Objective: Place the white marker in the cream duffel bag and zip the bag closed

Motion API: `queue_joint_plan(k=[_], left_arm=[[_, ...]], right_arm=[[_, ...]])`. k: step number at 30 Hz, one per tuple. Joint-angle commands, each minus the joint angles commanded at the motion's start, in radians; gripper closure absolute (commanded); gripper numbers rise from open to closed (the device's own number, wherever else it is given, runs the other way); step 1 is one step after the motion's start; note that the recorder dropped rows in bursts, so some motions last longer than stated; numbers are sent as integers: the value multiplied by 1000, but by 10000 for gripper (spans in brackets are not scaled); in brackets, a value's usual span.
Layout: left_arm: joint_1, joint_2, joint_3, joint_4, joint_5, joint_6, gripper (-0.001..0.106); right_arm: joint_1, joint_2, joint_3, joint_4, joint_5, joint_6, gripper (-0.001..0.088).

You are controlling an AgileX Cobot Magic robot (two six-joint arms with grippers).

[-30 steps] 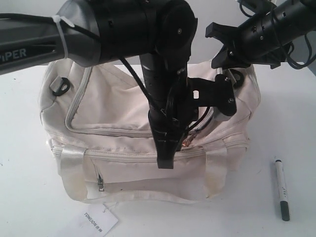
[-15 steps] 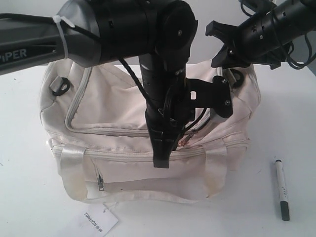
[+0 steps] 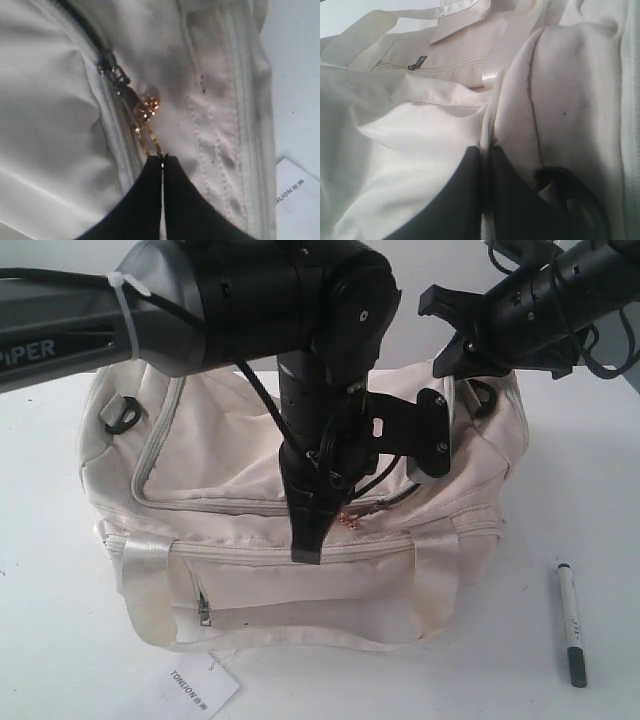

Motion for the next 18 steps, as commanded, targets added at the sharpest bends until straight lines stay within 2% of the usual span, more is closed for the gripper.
queue_joint_plan(k=[7, 18], left_arm=[[0, 0, 0, 16, 0, -13, 1053], [0, 0, 0, 37, 0, -63, 1053]], right_arm=[[0, 0, 0, -4, 0, 0, 868], [0, 0, 0, -87, -2, 30, 868]])
